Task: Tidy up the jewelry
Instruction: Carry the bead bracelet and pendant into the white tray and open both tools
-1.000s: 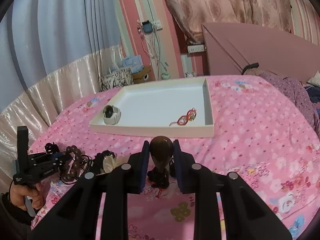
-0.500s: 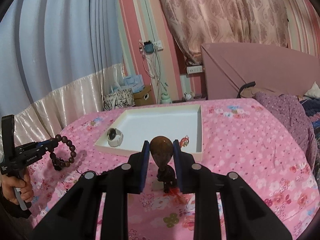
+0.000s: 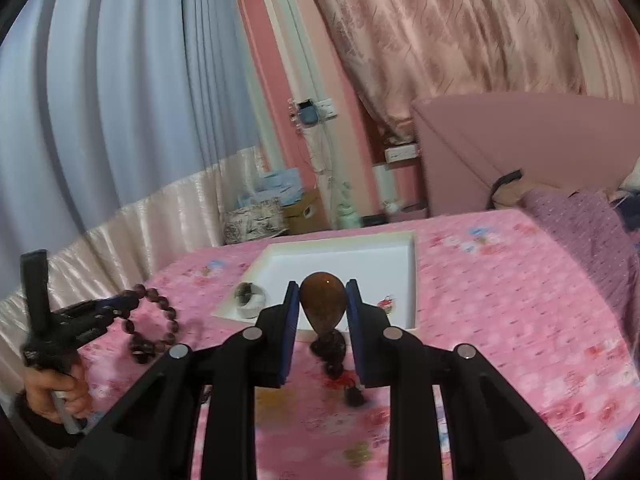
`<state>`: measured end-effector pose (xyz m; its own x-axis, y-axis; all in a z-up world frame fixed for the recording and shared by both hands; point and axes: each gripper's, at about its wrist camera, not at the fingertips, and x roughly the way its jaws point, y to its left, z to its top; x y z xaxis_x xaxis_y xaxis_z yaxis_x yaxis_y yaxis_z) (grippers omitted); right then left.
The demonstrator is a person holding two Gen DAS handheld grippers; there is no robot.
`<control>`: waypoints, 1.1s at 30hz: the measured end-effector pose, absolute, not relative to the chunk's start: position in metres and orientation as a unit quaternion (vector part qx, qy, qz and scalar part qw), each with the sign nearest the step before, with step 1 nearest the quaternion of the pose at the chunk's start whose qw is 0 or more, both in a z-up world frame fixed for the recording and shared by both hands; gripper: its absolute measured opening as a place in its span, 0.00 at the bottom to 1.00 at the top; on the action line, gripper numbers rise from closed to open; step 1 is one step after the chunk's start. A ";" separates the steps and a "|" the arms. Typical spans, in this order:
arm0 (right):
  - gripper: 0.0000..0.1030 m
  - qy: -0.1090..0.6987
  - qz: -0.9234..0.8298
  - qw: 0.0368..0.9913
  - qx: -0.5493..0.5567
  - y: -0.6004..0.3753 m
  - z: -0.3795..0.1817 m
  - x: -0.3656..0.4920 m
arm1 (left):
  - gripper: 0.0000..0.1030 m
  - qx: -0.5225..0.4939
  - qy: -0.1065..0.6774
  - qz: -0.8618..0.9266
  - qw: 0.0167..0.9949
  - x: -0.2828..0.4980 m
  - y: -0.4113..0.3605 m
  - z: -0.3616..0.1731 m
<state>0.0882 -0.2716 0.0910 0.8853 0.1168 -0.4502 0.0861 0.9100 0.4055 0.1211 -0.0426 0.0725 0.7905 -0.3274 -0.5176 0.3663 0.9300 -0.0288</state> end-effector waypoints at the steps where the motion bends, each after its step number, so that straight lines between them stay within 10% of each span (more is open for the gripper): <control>1: 0.23 0.239 0.029 0.942 0.236 -0.274 0.089 0.088 | 0.17 0.035 0.267 -0.186 0.945 0.121 -0.043 0.072; 33: 0.23 0.266 -0.028 0.955 0.130 -0.264 0.078 0.177 | 0.17 0.009 0.257 -0.240 0.936 0.197 -0.111 0.084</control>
